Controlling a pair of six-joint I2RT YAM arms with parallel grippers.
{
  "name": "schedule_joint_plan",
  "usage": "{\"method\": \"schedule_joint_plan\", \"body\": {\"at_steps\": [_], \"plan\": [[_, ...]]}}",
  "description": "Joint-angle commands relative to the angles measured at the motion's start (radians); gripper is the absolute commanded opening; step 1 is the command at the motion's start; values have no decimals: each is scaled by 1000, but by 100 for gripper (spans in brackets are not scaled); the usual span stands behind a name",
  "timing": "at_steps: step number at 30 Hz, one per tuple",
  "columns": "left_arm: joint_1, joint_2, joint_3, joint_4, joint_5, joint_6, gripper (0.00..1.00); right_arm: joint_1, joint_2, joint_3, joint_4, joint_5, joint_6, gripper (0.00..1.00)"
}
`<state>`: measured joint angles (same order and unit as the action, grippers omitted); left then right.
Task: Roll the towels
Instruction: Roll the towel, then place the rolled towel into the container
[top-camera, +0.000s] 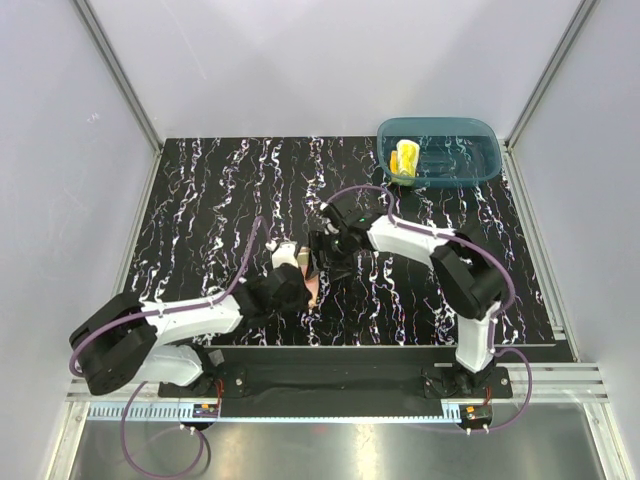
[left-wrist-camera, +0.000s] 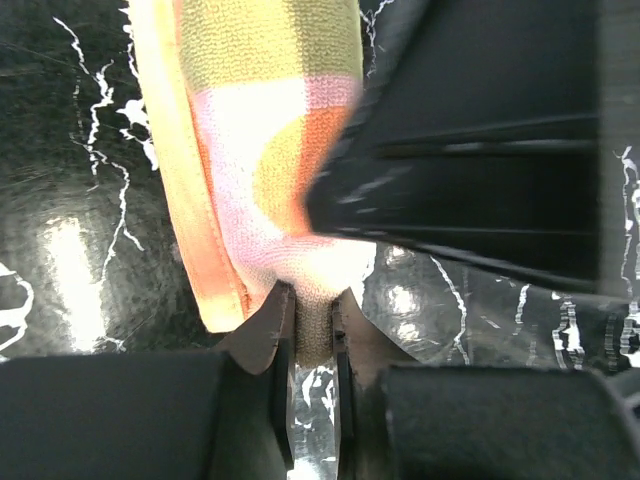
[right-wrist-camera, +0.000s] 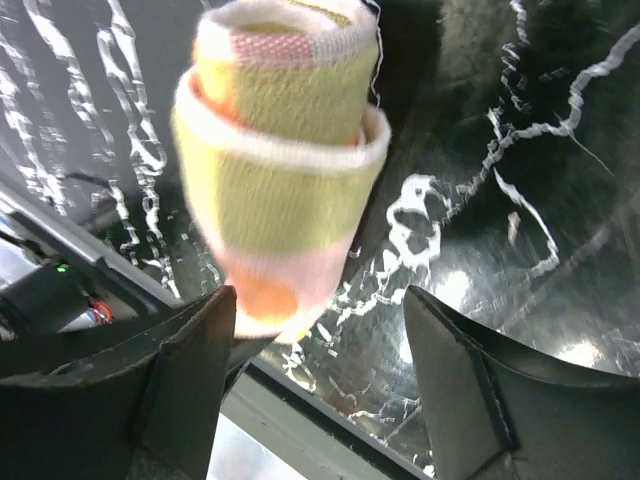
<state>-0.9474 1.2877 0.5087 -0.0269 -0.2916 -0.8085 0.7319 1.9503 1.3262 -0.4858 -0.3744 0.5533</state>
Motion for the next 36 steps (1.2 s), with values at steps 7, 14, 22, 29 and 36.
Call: {"method": "schedule_joint_plan", "body": {"at_steps": [7, 14, 22, 29, 36], "plan": [[90, 62, -91, 57, 235, -54, 0, -9, -252, -215, 220, 0, 149, 72], [142, 81, -133, 120, 313, -89, 0, -8, -217, -301, 392, -37, 207, 65], [173, 79, -151, 133, 345, -92, 0, -5, -110, -275, 461, -3, 218, 61], [205, 59, -171, 136, 370, -87, 0, -5, -102, -324, 523, 38, 235, 64], [248, 56, -205, 209, 443, -106, 0, 7, -80, -384, 634, 48, 272, 64]]}}
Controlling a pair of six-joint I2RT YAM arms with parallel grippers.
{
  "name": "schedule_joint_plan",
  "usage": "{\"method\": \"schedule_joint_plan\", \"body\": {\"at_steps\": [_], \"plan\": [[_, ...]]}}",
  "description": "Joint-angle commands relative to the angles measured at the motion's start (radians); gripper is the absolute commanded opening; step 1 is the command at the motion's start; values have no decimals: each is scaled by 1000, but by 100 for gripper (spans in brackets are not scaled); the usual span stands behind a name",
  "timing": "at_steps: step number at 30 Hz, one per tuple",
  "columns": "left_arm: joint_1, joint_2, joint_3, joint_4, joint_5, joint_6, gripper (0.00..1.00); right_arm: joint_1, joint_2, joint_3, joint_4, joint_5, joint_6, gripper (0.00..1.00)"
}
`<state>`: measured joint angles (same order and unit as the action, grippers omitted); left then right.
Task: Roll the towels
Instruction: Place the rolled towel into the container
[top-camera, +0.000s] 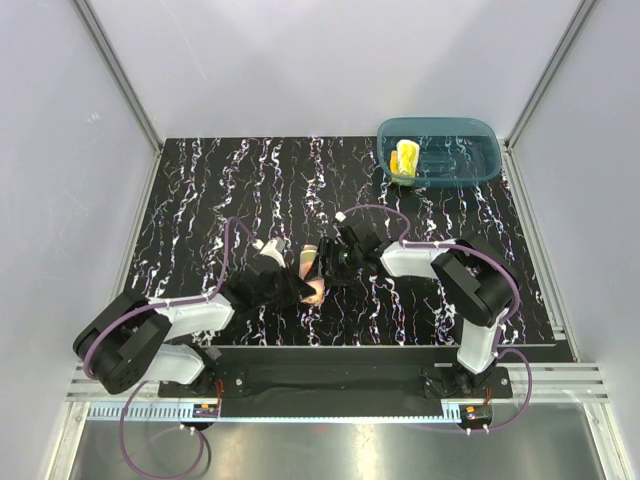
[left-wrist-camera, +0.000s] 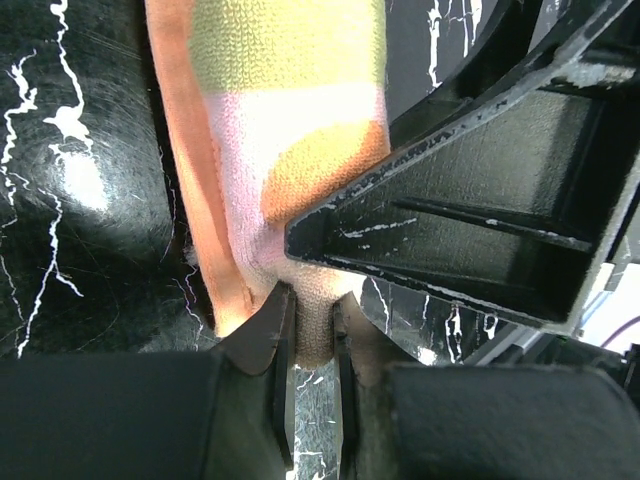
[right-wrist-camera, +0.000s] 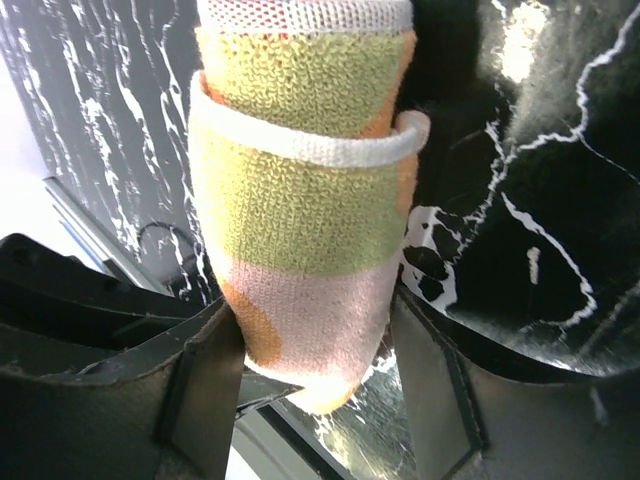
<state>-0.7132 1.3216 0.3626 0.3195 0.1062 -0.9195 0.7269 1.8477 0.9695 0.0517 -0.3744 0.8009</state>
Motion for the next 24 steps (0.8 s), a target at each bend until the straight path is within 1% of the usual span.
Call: {"method": "schedule_joint_plan", "body": {"at_steps": [1, 3, 4, 6, 7, 8, 9, 10, 11, 12, 13, 14, 16, 17, 19, 20, 21, 22, 24], "plan": [[24, 21, -65, -132, 55, 4, 0, 19, 39, -41, 115, 42, 32, 62], [32, 16, -70, -122, 62, -1, 0, 43, 59, -54, 173, 40, 61, 60], [43, 14, -77, -116, 73, -2, 0, 52, 76, -66, 197, 35, 70, 57], [50, 14, -79, -97, 85, -5, 0, 80, 90, -80, 269, 34, 112, 40], [57, 14, -80, -94, 96, -7, 0, 86, 100, -93, 293, 26, 125, 34], [58, 14, -79, -91, 101, -2, 0, 89, 104, -100, 316, 25, 145, 24], [60, 14, -79, -92, 104, -1, 0, 94, 105, -106, 348, 20, 152, 19], [63, 8, -79, -92, 110, 2, 9, 92, 105, -106, 356, 12, 155, 16], [63, 4, -76, -103, 110, 13, 15, 92, 102, -101, 343, 9, 146, 12], [63, -4, -71, -115, 112, 18, 20, 91, 97, -91, 321, 11, 132, 6], [63, -28, -70, -129, 99, 27, 29, 88, 81, -56, 291, 15, 114, 2], [61, -47, -68, -167, 92, 43, 32, 82, 67, -36, 224, 19, 65, 0], [63, -114, -60, -218, 57, 65, 43, 50, 27, 27, 153, 17, 15, 0], [63, -142, -56, -273, 44, 85, 52, 33, 12, 49, 119, 15, -36, 0], [63, -223, -41, -319, 3, 108, 58, -3, -33, 115, 18, -1, -89, 0], [63, -251, -36, -386, -9, 125, 61, -39, -48, 135, -39, -11, -135, 0], [63, -299, -30, -426, -28, 142, 62, -85, -74, 173, -77, -30, -178, 0], [63, -320, -28, -427, -36, 142, 62, -86, -88, 193, -107, -40, -178, 0], [61, -369, -31, -461, -45, 159, 64, -153, -113, 236, -186, -63, -239, 0]]}}
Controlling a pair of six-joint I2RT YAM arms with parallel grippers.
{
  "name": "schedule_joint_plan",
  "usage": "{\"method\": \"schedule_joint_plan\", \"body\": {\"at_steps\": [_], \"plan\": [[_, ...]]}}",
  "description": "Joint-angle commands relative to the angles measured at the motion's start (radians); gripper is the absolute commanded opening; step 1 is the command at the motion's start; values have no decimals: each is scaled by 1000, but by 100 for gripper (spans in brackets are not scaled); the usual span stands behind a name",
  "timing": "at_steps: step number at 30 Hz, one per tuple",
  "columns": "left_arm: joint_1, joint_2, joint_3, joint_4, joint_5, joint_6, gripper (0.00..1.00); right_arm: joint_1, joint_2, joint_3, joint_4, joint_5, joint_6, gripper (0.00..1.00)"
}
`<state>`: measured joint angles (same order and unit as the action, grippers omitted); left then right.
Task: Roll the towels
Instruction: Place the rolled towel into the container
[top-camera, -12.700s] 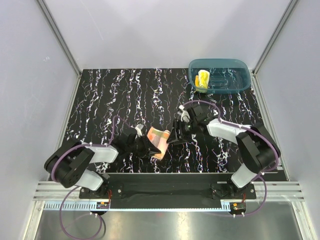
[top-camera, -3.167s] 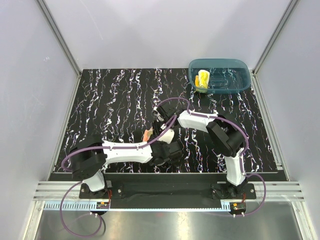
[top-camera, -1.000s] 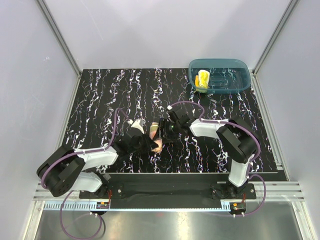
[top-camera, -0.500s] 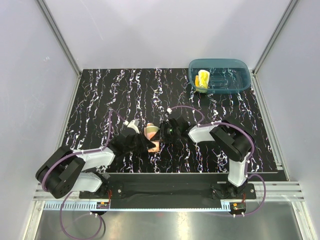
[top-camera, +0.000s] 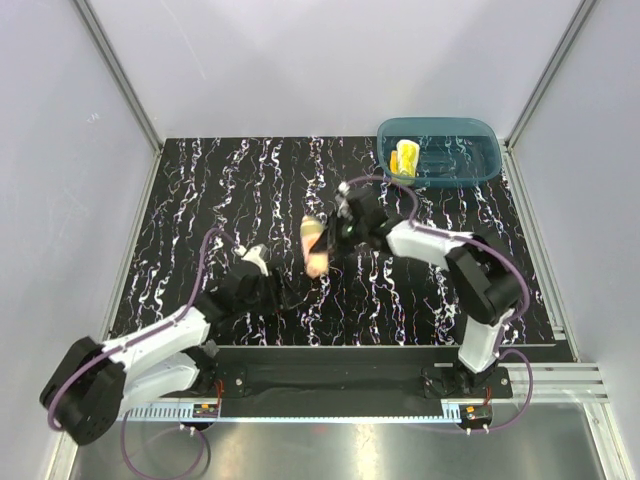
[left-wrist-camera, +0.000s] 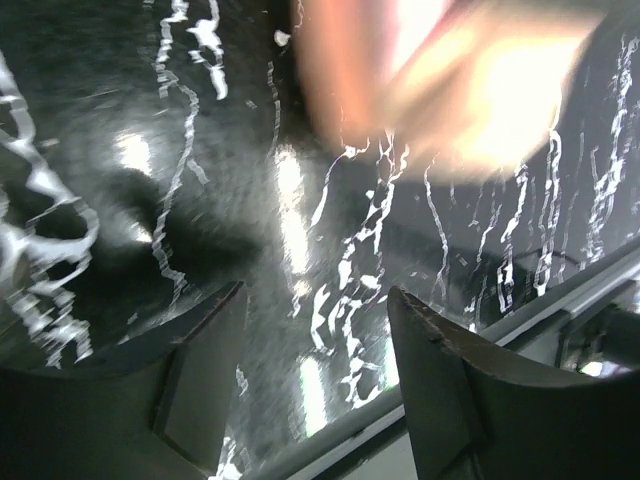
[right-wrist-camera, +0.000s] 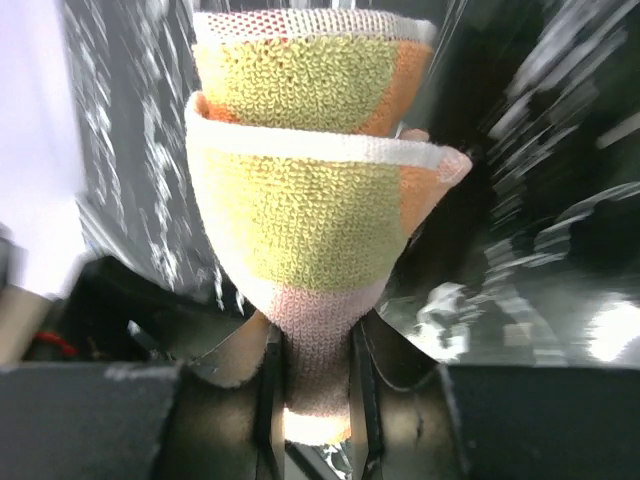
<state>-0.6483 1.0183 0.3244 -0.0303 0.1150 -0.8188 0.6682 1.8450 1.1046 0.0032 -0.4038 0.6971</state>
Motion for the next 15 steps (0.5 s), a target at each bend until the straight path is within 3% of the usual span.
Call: {"method": "schedule_joint_plan", "body": {"at_steps": [1, 9, 15], "plan": [[-4, -75, -1, -115, -63, 63, 64, -116, -128, 153, -172, -47, -162, 0], [-5, -51, -64, -39, -44, 86, 64, -389, -138, 437, -461, -82, -366, 0], [-8, 52, -80, 68, -23, 101, 63, -602, 17, 687, -534, -211, -439, 0]]}}
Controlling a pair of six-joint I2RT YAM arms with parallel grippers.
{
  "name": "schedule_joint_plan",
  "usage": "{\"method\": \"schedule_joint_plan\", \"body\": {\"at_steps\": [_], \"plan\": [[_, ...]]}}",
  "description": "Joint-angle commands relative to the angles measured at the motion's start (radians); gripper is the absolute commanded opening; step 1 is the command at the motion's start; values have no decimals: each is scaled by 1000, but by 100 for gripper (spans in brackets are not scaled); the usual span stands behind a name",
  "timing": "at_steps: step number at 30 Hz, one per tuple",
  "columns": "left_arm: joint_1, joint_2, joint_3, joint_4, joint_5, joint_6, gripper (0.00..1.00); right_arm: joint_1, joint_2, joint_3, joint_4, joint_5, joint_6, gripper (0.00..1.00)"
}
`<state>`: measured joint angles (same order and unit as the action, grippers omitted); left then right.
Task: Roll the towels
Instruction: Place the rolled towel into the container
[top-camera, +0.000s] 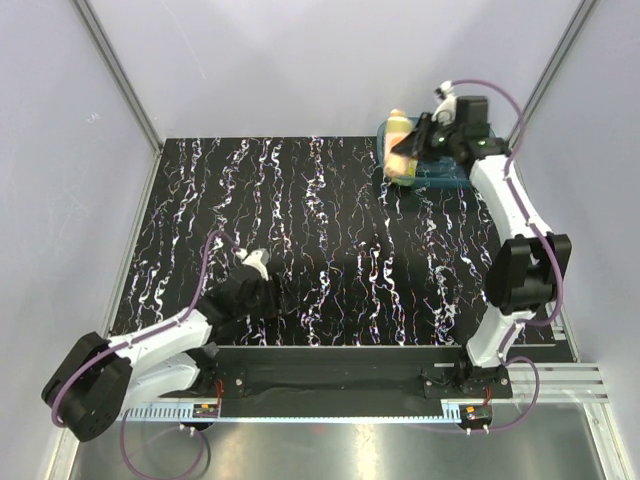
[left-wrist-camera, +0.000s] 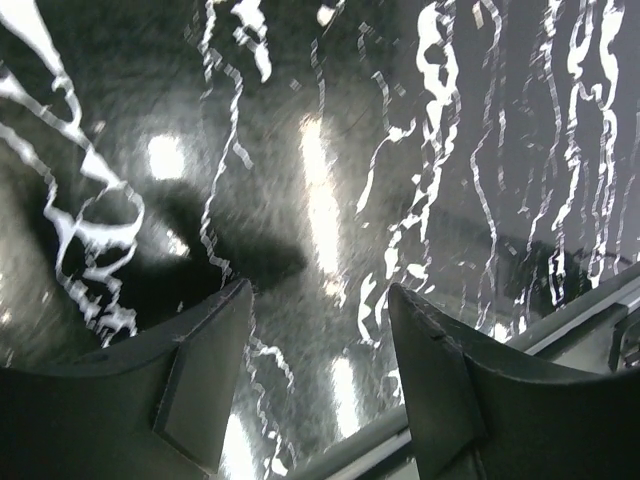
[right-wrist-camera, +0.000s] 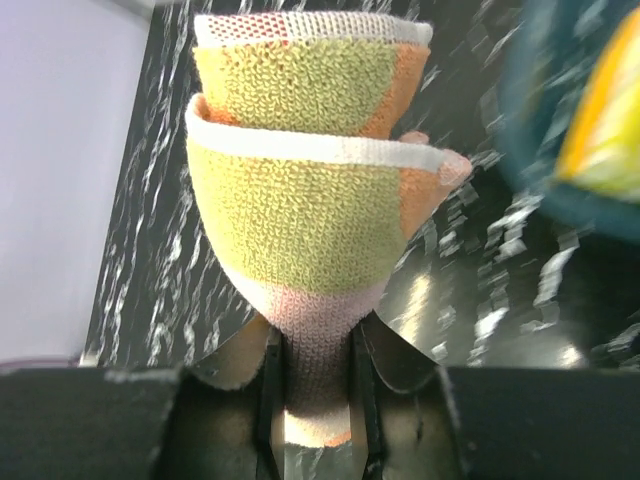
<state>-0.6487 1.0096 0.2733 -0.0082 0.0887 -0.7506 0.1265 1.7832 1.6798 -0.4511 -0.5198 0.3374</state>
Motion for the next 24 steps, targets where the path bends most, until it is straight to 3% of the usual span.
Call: {"method": "schedule_joint_plan", "body": {"at_steps": [1, 8, 15, 24], "plan": [[-11, 81, -35, 92, 5, 37, 63, -103, 106, 142, -89, -106, -87, 0], [-155, 223, 15, 131, -135, 53, 59, -220, 367, 418, -53, -232, -26, 0], [-169, 245, 30, 125, -182, 43, 58, -277, 689, 688, -126, -243, -32, 0], [-169, 228, 9, 154, -190, 30, 57, -338, 906, 825, -187, -218, -57, 0]]}}
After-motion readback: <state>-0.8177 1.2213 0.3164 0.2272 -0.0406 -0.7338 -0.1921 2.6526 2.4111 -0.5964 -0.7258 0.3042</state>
